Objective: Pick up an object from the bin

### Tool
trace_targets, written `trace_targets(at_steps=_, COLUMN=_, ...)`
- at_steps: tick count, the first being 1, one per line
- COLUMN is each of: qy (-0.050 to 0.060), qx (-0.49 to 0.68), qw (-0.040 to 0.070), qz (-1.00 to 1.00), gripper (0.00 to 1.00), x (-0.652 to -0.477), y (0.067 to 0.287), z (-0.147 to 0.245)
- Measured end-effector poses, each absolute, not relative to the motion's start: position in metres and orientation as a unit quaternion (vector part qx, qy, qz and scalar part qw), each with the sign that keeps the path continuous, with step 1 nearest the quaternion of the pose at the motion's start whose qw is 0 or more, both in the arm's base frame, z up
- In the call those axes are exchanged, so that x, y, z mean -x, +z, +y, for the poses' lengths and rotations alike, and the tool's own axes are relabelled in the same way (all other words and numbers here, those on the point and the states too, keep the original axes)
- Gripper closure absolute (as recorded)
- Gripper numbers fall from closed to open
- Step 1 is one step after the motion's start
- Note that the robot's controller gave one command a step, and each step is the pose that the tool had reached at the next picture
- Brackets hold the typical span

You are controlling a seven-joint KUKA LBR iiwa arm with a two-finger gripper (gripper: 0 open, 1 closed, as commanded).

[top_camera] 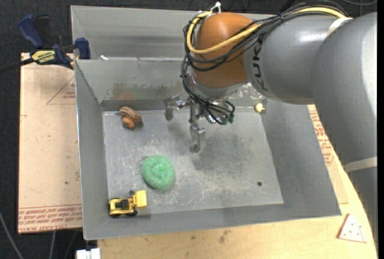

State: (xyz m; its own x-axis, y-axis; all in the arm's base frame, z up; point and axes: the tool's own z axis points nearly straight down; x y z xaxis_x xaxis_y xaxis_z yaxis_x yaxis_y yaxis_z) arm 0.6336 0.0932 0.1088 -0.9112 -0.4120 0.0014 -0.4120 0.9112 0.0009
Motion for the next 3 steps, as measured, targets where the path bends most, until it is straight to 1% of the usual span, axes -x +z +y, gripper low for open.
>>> trace_targets(at_steps=1, qy=-0.001, qx=-0.21, qw=-0.003, qz=-0.978, gripper=0.0, x=-0.636, y=0.124, z=0.118)
trace_targets(at_steps=2, qy=-0.002, qx=-0.273, qw=-0.004, qz=-0.962, gripper=0.0, x=-0.641, y=0.091, z=0.11)
trace_targets(at_steps=3, qy=0.0, qx=-0.273, qw=0.001, qz=-0.962, gripper=0.0, x=-0.588, y=0.093, z=0.126)
